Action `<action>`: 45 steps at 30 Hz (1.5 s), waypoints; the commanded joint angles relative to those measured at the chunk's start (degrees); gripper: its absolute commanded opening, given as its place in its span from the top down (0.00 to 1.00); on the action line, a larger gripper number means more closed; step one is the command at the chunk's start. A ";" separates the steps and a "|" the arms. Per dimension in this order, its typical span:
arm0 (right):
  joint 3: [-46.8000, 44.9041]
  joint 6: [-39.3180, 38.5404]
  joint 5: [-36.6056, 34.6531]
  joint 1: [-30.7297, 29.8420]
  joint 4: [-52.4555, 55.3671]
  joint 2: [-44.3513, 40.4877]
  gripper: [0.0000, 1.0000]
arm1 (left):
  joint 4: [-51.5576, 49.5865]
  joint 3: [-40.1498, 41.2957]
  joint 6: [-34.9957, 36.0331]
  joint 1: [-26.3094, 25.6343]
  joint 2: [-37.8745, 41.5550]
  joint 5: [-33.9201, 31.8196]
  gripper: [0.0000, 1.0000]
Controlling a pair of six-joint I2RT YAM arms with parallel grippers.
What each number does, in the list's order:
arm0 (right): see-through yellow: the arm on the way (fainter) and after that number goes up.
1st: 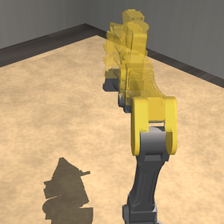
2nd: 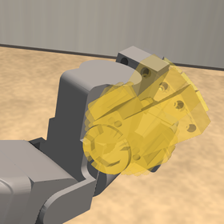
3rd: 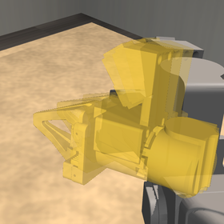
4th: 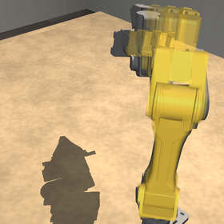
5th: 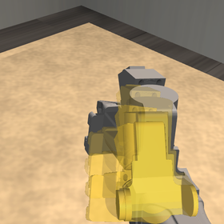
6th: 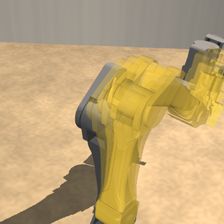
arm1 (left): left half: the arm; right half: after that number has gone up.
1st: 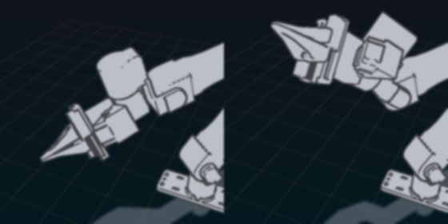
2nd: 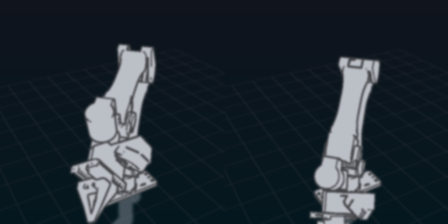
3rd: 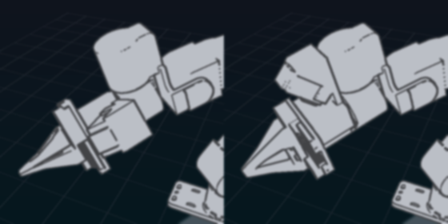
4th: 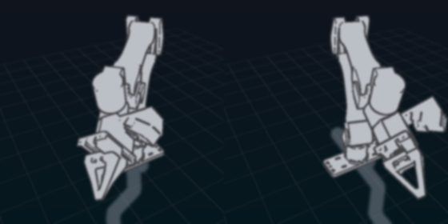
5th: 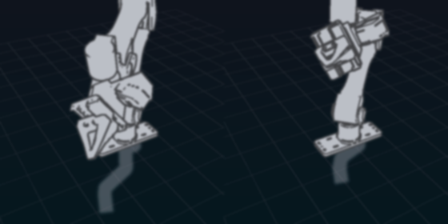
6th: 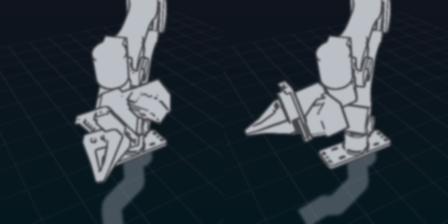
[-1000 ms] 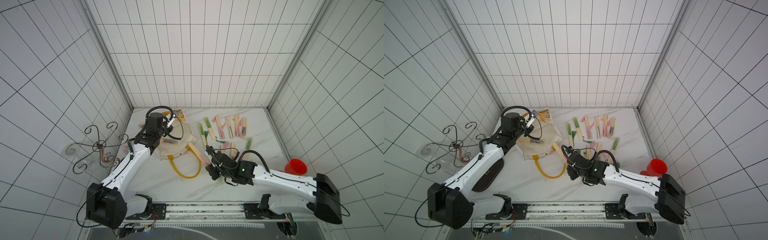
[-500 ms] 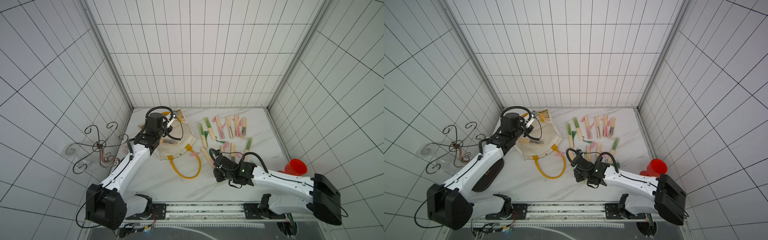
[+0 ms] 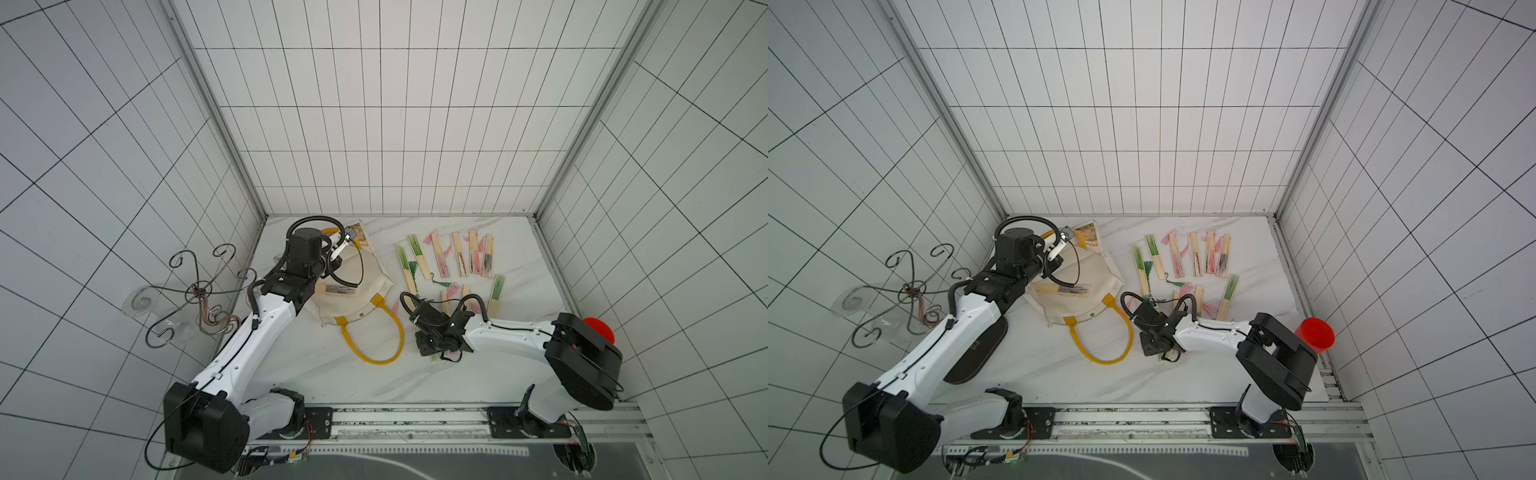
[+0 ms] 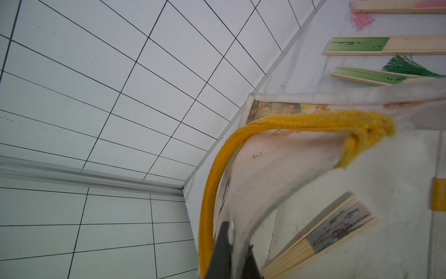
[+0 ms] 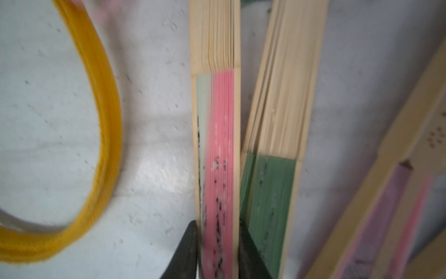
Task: Take out the folding fans from the tote bags
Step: Place the folding fan at the center of the board.
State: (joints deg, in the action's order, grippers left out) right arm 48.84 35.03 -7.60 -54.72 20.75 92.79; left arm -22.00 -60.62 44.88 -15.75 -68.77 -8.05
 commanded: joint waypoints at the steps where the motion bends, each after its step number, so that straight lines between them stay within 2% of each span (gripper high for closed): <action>1: 5.15 -2.22 0.96 0.73 0.08 2.89 0.86 | 1.06 -0.75 2.12 -0.07 1.81 1.03 1.00; 5: 5.35 -2.95 0.61 0.80 0.49 2.34 0.67 | 1.51 -0.42 2.47 0.02 1.53 -0.71 1.00; 8: 4.80 -2.62 0.30 0.82 1.51 0.56 0.57 | 1.87 -0.33 2.40 -0.04 1.54 -0.91 1.00; 15: 2.98 -2.29 -0.45 1.20 2.08 -3.32 0.47 | 1.87 -0.46 2.23 -0.03 1.25 -0.89 1.00; 31: 6.44 -5.61 4.69 1.16 -0.81 1.42 0.53 | 1.97 -0.42 1.83 0.01 0.81 -0.53 1.00; 33: 7.16 -5.76 4.45 0.28 -0.67 1.65 0.56 | 2.04 -0.44 1.79 -0.04 0.83 -0.49 1.00; 45: 11.68 -5.70 2.90 -1.49 2.58 3.76 0.57 | 1.87 -0.46 1.43 -0.03 0.48 -0.03 1.00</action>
State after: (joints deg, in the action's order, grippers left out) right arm 55.22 29.67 -4.01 -55.57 20.93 95.15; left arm -22.06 -60.62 46.09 -15.75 -68.38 -8.34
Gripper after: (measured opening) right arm 0.434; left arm 0.047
